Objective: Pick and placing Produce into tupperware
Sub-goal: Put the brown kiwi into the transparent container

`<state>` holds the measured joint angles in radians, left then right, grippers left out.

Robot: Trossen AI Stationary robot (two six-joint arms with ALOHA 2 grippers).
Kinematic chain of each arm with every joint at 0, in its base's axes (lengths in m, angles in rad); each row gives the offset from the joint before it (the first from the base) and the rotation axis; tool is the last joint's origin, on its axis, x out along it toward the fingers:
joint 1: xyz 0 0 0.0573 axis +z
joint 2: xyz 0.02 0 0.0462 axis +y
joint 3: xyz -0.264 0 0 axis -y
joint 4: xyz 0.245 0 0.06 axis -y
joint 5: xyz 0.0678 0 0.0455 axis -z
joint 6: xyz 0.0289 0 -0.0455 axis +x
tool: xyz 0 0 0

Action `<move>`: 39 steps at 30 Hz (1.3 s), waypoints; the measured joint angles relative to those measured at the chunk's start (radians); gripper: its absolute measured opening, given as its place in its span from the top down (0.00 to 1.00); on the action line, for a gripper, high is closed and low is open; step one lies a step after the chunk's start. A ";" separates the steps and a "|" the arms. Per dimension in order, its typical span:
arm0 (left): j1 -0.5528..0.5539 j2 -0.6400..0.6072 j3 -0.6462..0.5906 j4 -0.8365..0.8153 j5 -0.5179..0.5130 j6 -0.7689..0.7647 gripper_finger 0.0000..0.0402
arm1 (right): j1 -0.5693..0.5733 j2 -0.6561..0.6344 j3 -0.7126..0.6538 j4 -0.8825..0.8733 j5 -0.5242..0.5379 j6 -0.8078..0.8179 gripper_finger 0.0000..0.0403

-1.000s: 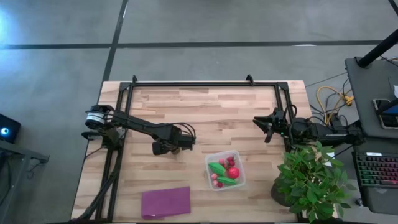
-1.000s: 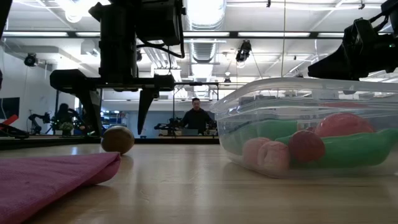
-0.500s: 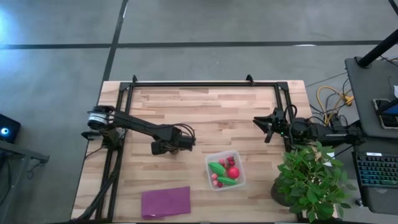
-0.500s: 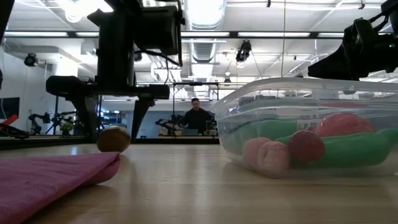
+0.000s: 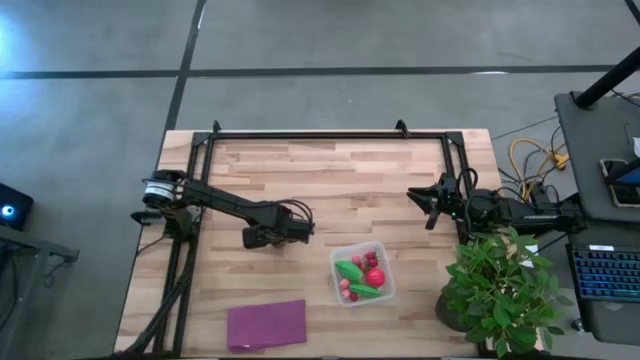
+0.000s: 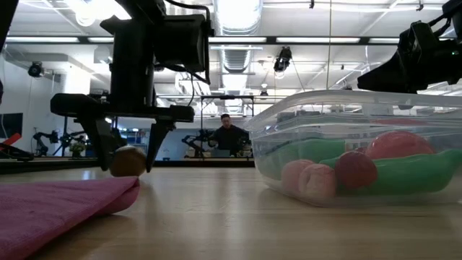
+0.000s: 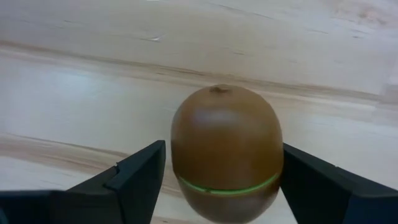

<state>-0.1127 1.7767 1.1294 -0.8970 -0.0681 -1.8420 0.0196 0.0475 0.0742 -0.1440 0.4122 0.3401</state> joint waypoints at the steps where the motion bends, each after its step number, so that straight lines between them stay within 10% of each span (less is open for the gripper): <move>1: 0.000 0.000 -0.003 0.000 0.000 0.000 0.33 | 0.000 0.000 0.000 0.000 0.000 0.000 0.82; 21: 0.000 0.000 0.081 0.039 -0.016 0.154 0.40 | 0.000 0.000 0.000 0.000 0.000 0.000 0.81; 33: -0.101 0.011 0.304 0.651 -0.055 0.944 0.41 | 0.000 0.000 0.000 0.000 0.000 0.000 0.80; 39: -0.113 0.086 0.335 0.617 -0.016 0.917 0.40 | 0.000 0.001 0.000 -0.002 0.000 0.000 0.79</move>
<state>-0.2261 1.8622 1.4644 -0.2797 -0.0846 -0.9245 0.0196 0.0486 0.0742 -0.1458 0.4117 0.3401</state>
